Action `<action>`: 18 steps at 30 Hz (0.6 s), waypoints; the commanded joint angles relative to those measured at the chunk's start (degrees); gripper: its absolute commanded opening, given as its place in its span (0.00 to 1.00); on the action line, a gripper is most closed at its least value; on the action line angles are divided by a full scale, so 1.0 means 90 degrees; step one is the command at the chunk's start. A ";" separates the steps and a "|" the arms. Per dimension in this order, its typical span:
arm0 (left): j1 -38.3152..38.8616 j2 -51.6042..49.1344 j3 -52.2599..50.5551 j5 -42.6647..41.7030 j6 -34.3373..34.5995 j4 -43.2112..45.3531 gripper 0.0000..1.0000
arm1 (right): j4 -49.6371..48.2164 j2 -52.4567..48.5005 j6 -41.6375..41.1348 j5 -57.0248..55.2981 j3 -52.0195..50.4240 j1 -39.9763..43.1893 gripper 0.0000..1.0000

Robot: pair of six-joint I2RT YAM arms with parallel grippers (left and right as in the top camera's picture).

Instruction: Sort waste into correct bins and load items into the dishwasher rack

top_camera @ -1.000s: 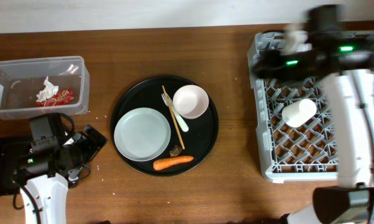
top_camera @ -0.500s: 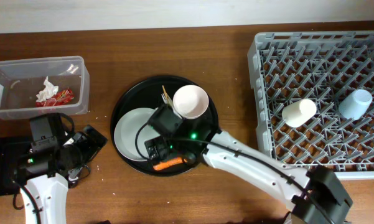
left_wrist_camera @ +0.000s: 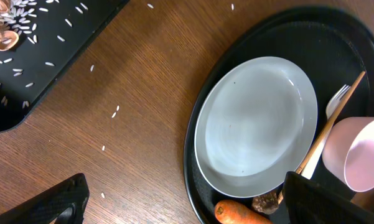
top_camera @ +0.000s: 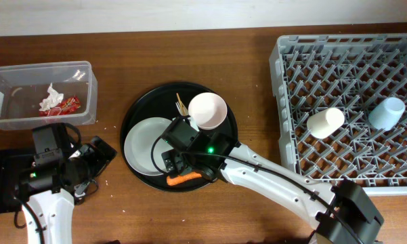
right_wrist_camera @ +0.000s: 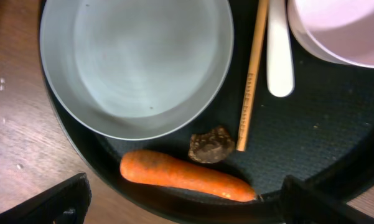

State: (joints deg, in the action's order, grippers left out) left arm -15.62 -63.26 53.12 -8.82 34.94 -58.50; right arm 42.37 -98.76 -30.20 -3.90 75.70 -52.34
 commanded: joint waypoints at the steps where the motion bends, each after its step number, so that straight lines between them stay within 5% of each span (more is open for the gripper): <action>1: -0.0041 0.0027 0.0007 -0.0044 0.0039 0.0010 0.99 | 0.0073 -0.0002 -0.0012 -0.0442 -0.0056 -0.0017 0.99; 18: -0.0041 0.0027 0.0007 -0.0044 0.0039 0.0010 0.99 | 0.0075 -0.0005 -0.0012 -0.0486 -0.0061 -0.0017 0.99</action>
State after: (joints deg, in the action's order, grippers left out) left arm -15.62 -63.26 53.12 -8.82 34.96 -58.50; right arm 43.03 -98.76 -30.00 -6.68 75.72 -52.34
